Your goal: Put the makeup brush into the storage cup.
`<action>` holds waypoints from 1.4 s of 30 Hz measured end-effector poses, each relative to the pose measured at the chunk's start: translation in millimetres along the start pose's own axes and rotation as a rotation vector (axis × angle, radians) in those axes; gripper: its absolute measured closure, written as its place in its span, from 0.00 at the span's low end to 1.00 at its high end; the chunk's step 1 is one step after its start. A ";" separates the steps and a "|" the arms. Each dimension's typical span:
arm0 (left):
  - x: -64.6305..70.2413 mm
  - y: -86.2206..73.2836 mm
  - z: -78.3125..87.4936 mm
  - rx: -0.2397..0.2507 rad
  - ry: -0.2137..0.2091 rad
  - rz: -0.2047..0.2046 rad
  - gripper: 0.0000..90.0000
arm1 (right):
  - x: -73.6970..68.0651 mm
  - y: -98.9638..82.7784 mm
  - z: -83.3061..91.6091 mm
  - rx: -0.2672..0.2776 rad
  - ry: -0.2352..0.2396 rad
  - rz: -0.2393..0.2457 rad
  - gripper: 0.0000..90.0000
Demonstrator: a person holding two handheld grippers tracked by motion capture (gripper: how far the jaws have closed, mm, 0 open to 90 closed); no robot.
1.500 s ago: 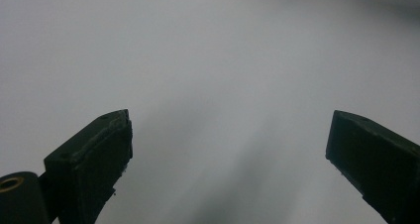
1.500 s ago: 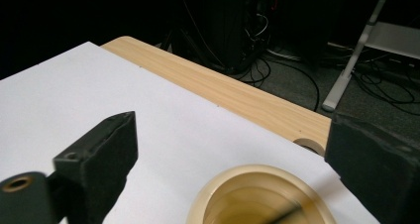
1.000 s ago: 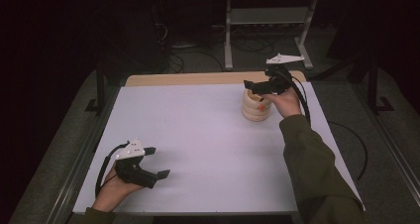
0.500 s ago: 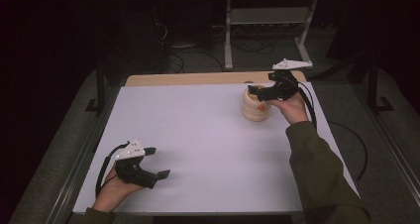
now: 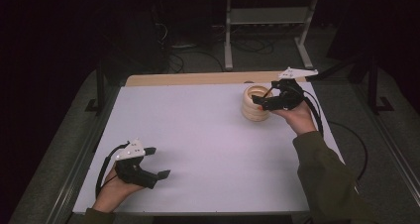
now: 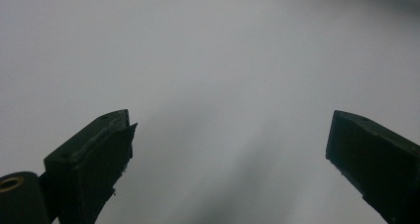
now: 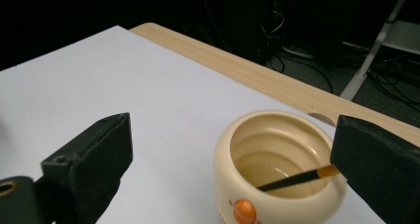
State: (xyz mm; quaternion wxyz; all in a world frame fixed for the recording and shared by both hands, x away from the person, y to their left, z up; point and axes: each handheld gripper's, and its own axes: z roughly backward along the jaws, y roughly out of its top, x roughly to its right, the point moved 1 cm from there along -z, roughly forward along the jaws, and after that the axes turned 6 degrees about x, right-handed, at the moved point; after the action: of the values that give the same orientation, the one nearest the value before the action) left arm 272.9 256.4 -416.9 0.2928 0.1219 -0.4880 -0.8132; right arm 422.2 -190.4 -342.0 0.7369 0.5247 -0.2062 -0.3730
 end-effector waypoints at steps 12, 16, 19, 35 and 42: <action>0.7 0.5 -0.1 0.000 0.003 -0.001 0.04 | -7.5 -9.7 11.6 -0.024 0.010 0.014 0.03; 0.1 0.7 0.5 0.001 0.003 -0.006 0.04 | -10.0 -13.2 14.8 -0.029 0.008 0.019 0.03; -0.1 0.6 0.7 0.003 0.004 -0.011 0.04 | -10.7 -16.5 18.0 -0.024 0.015 0.016 0.03; 0.8 0.9 0.4 0.009 -0.001 -0.001 0.04 | -22.6 -35.6 34.3 -0.040 0.035 0.034 0.03; 0.4 0.8 0.5 0.008 -0.001 -0.002 0.04 | -25.4 -45.3 37.2 -0.045 0.046 0.029 0.03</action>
State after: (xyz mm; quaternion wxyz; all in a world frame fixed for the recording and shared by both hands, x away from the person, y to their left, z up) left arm 272.6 256.3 -415.9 0.2913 0.1230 -0.4912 -0.8116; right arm 365.0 -201.6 -368.2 0.7583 0.5134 -0.1884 -0.3548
